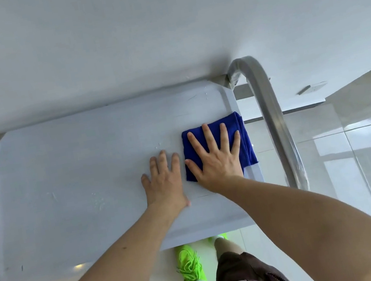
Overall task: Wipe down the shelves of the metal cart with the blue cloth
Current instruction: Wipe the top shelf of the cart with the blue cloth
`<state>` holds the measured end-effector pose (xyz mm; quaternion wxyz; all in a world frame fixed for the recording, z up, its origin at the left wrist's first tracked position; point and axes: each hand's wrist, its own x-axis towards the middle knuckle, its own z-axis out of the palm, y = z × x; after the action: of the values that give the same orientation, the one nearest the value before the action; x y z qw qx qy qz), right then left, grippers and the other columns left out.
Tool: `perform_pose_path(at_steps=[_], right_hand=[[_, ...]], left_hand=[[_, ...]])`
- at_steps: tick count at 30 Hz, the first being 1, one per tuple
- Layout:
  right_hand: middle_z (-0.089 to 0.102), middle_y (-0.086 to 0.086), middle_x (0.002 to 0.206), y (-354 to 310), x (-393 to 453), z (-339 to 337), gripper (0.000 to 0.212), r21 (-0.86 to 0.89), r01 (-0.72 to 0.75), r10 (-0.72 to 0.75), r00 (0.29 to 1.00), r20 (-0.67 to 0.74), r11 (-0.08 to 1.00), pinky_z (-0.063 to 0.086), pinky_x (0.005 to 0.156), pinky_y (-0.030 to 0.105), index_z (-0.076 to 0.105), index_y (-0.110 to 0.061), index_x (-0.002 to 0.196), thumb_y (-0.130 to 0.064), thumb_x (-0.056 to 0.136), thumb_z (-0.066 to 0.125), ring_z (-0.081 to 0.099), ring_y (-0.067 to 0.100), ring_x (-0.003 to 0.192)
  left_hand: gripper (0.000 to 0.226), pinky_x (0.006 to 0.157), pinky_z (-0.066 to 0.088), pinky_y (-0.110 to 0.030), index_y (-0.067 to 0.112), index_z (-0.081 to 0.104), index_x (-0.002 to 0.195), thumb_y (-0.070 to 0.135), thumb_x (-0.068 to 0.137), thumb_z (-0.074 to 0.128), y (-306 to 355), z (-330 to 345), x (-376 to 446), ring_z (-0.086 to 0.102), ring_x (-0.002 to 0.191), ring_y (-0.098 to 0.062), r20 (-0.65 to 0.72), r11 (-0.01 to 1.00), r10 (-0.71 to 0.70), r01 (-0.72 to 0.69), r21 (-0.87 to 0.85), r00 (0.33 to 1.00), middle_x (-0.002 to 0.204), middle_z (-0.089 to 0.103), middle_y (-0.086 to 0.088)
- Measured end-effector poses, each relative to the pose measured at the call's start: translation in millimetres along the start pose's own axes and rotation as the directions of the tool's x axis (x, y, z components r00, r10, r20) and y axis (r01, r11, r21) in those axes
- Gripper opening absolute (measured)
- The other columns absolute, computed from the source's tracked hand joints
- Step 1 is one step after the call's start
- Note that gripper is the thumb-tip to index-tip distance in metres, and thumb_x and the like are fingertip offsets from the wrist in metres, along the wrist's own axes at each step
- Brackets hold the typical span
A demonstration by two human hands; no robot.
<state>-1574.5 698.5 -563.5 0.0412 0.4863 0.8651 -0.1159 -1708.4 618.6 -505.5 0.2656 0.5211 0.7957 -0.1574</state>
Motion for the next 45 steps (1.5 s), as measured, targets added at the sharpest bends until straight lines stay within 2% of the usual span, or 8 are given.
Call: perform_pose_path(at_steps=[13,23,29,35,39,41,45], right_hand=[[0.011,0.003,0.169,0,105,-18,0.069,0.007,0.033,-0.032,0.999,-0.032,0.999,-0.007,0.116,0.069,0.007,-0.043,0.157,-0.074,0.096,0.013,-0.001,0.044,0.151],[0.006,0.003,0.169,2,111,-23,0.070,0.002,0.031,-0.031,0.999,-0.019,1.000,-0.009,0.115,0.069,0.002,-0.043,0.157,-0.074,0.094,0.007,-0.007,0.044,0.151],[0.004,0.002,0.170,4,85,-23,0.070,0.010,0.006,-0.006,1.000,-0.004,1.000,-0.013,0.116,0.066,0.001,-0.042,0.158,-0.073,0.096,0.005,-0.012,0.040,0.151],[0.004,0.002,0.170,1,32,-13,0.070,0.011,-0.034,0.034,0.999,0.012,0.999,-0.014,0.116,0.065,0.001,-0.042,0.158,-0.073,0.096,0.006,-0.013,0.039,0.152],[0.002,0.001,0.170,-10,-2,-5,0.070,0.023,-0.083,0.083,0.996,0.020,0.996,-0.016,0.116,0.064,-0.003,-0.043,0.158,-0.074,0.096,0.006,-0.015,0.037,0.152],[0.001,0.001,0.170,-15,-22,0,0.069,0.013,-0.105,0.104,0.994,0.030,0.994,-0.017,0.116,0.063,-0.007,-0.044,0.157,-0.074,0.096,0.006,-0.017,0.036,0.152],[-0.001,-0.001,0.170,-30,-66,8,0.070,0.019,-0.169,0.167,0.984,0.055,0.986,-0.019,0.116,0.061,-0.008,-0.045,0.156,-0.074,0.095,0.006,-0.019,0.034,0.152]], left_hand=[[0.135,0.113,0.032,-0.053,0.026,0.004,0.150,0.044,0.050,0.093,-5,-1,1,0.004,0.150,-0.032,-0.043,0.997,0.013,-0.017,-0.077,0.999,0.162,-0.001,-0.002],[0.134,0.117,0.025,-0.054,0.027,0.004,0.151,0.038,0.053,0.095,5,-5,-3,0.002,0.151,-0.033,-0.022,0.995,-0.009,0.007,-0.100,1.000,0.163,-0.002,-0.003],[0.136,0.118,0.027,-0.053,0.031,0.003,0.154,0.040,0.053,0.094,0,-7,-5,0.000,0.152,-0.028,-0.006,0.992,0.007,-0.008,-0.125,1.000,0.165,-0.005,0.002],[0.135,0.109,0.040,-0.049,0.035,0.010,0.154,0.047,0.049,0.094,-9,-9,-10,0.007,0.151,-0.024,-0.043,0.990,0.046,-0.052,-0.134,0.998,0.165,0.001,0.004],[0.135,0.112,0.038,-0.047,0.032,0.011,0.156,0.048,0.050,0.093,-18,-14,-9,0.008,0.151,-0.025,-0.017,0.987,0.102,-0.104,-0.124,0.995,0.165,0.002,0.000],[0.134,0.116,0.034,-0.043,0.028,0.011,0.157,0.039,0.053,0.095,-26,-17,-6,0.011,0.151,-0.025,0.008,0.980,0.152,-0.150,-0.128,0.988,0.165,0.005,-0.004],[0.132,0.117,0.030,-0.035,0.022,0.004,0.158,0.008,0.060,0.091,-48,-21,-3,0.018,0.150,-0.021,0.003,0.962,0.235,-0.232,-0.146,0.972,0.166,0.007,-0.001]])
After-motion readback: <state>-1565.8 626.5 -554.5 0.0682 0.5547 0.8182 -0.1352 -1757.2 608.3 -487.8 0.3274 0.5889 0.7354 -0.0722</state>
